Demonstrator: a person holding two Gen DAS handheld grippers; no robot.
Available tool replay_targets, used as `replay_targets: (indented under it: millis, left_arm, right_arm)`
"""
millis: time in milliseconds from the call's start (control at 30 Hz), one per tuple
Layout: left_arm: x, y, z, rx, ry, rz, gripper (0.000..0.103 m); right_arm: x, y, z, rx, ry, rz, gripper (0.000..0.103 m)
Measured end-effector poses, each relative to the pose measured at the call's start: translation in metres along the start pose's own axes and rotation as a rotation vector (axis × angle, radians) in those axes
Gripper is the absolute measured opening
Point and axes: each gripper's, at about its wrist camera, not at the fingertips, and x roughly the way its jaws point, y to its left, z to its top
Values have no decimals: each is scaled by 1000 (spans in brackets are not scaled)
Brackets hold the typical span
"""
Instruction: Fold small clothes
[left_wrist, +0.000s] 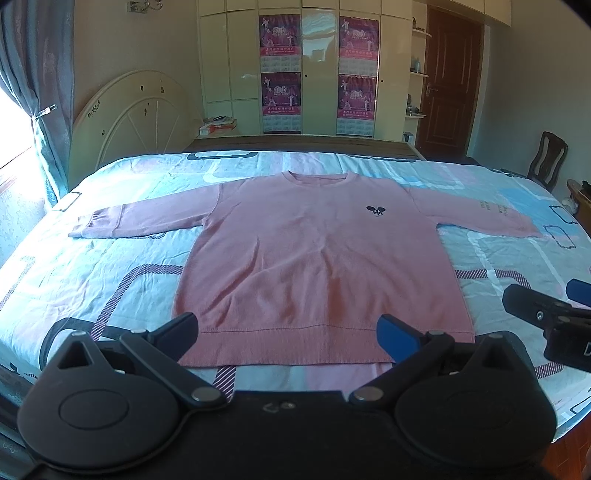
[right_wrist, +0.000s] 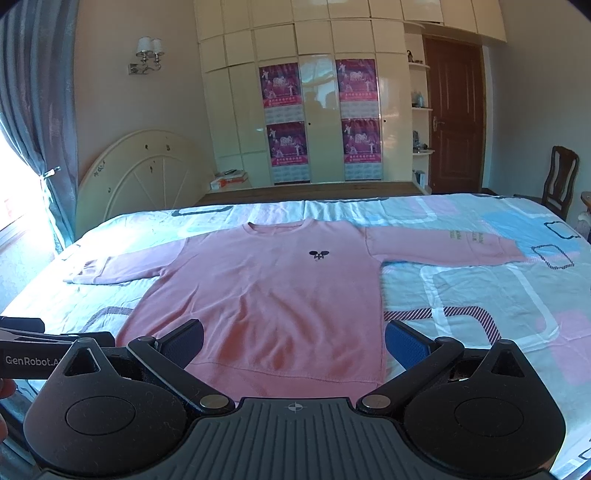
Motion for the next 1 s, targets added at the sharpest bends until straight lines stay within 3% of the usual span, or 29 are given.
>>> replay_targets:
  millis: [667, 1000]
  left_arm:
    - [34, -3, 9, 5, 15, -5, 103]
    - [83, 2, 29, 13, 37, -32, 103]
  right_arm:
    - [21, -12, 4, 12, 18, -17, 103]
    - [53, -21, 10, 27, 35, -57, 103]
